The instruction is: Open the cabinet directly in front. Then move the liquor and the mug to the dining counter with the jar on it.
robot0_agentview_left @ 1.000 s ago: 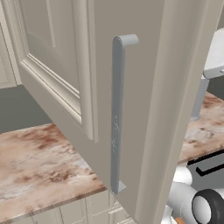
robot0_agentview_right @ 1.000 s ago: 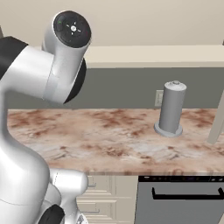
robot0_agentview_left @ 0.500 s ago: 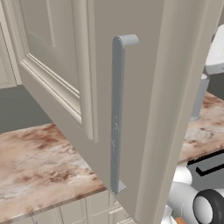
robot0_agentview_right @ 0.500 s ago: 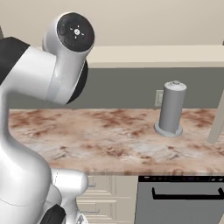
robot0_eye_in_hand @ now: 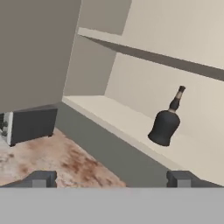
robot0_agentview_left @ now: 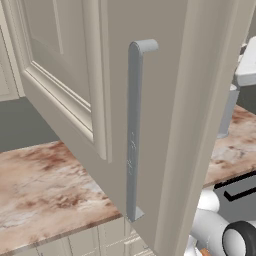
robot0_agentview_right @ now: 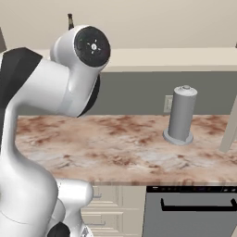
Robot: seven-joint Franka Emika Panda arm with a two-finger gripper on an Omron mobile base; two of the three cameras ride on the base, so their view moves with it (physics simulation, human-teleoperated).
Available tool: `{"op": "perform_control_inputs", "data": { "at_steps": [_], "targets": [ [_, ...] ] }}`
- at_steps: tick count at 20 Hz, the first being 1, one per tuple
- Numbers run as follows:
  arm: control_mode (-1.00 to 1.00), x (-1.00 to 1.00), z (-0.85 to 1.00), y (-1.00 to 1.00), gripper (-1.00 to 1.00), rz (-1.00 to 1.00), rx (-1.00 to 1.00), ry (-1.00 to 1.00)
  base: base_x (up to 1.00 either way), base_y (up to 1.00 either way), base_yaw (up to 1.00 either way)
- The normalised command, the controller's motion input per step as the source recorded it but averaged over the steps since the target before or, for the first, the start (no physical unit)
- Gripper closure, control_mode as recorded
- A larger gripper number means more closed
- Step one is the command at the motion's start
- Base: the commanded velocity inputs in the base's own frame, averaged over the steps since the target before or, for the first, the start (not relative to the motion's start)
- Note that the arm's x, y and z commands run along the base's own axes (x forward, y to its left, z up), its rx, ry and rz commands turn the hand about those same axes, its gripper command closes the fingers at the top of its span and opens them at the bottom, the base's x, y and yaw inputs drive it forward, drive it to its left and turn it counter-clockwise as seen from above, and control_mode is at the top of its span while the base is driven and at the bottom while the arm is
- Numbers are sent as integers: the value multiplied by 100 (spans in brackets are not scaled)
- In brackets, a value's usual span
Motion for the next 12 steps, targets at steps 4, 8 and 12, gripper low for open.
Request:
{"op": "perform_control_inputs", "data": {
  "at_steps": [4, 8, 12],
  "targets": [
    [-100, 0, -17, 0, -100, 0, 19, 2, 0, 0, 0],
    [-100, 0, -1, 0, -100, 0, 19, 2, 0, 0, 0],
    [-100, 1, 3, 8, -100, 0, 9, 0, 0, 0, 0]
  ]
}}
